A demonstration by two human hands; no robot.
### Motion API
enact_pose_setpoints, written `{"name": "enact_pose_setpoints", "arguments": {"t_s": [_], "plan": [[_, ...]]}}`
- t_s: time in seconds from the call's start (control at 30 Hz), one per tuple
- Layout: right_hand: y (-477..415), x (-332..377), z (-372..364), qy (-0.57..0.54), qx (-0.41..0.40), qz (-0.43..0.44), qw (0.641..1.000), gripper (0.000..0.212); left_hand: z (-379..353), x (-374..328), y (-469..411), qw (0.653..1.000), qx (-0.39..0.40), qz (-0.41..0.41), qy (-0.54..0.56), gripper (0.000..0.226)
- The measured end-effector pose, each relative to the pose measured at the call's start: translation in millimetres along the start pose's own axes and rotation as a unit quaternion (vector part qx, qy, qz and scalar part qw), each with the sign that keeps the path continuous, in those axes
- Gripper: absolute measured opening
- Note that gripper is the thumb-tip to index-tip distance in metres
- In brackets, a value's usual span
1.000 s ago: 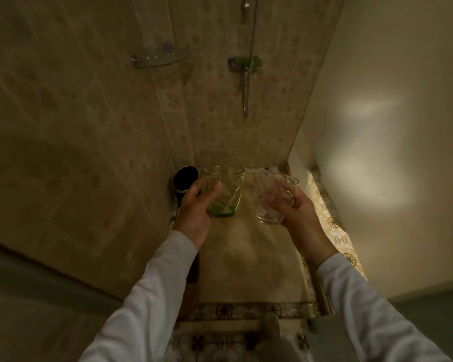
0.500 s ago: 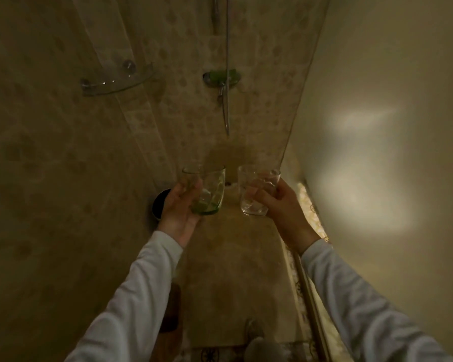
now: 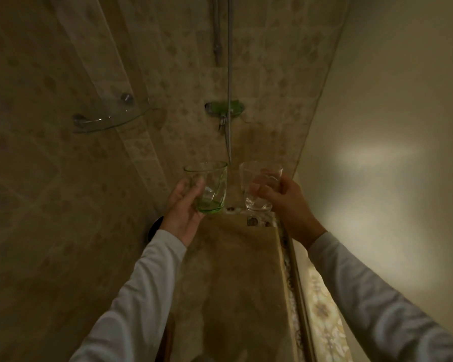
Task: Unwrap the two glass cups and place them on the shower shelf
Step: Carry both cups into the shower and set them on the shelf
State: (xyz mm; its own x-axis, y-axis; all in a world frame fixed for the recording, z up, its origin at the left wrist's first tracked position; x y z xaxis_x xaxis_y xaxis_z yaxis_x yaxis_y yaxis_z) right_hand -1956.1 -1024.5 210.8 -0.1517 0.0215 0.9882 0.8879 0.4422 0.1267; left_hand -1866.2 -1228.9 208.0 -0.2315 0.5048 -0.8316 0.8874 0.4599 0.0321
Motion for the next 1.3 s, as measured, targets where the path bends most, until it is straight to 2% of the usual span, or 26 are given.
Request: {"name": "enact_pose_setpoints", "arguments": {"t_s": [0.3, 0.53, 0.67, 0.8, 0.93, 1.03, 1.2, 1.27, 1.3], "plan": [[-101, 18, -23, -0.012, 0.037, 0.021, 0.999, 0.048, 12, -20, -95, 0.998, 0.022, -0.063, 0.003, 0.082], [-208, 37, -57, 0.009, 0.066, 0.026, 0.997, 0.047, 30, -49, -195, 0.995, 0.019, -0.098, 0.017, 0.082], [-264, 52, -77, 0.007, 0.067, 0.045, 0.997, 0.058, 37, -68, -252, 0.992, 0.029, -0.120, 0.033, 0.070], [-310, 64, -91, -0.007, 0.078, 0.051, 0.996, 0.050, 42, -83, -294, 0.991, -0.002, -0.135, 0.014, 0.085], [-355, 74, -105, -0.019, 0.084, 0.049, 0.995, 0.050, 49, -90, -328, 0.989, -0.008, -0.146, -0.001, 0.070], [-393, 75, -114, -0.018, 0.093, 0.043, 0.995, 0.047, 56, -92, -356, 0.987, -0.036, -0.155, -0.020, 0.068], [-469, 79, -136, -0.008, 0.131, 0.038, 0.991, 0.022, 65, -96, -407, 0.979, -0.060, -0.192, -0.041, 0.055], [-500, 84, -145, -0.003, 0.160, 0.046, 0.986, 0.026, 70, -99, -429, 0.974, -0.071, -0.212, -0.039, 0.047], [-515, 87, -150, 0.001, 0.175, 0.049, 0.983, 0.023, 72, -101, -439, 0.970, -0.082, -0.224, -0.038, 0.050]]}}
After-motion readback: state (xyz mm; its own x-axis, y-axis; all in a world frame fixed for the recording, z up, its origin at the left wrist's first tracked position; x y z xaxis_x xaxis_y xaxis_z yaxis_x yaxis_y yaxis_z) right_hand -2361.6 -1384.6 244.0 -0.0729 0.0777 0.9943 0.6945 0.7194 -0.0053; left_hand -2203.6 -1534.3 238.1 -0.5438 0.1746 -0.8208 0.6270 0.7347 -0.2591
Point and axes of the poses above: each hand's wrist, its own y-axis away from the middle knuckle, its own z-axis out of the back of the hand, x = y × z, the point moved 2 cm from there along -y, towards the middle knuckle, and after that the axes turned 9 degrees about -z, right-handed, at the moved point
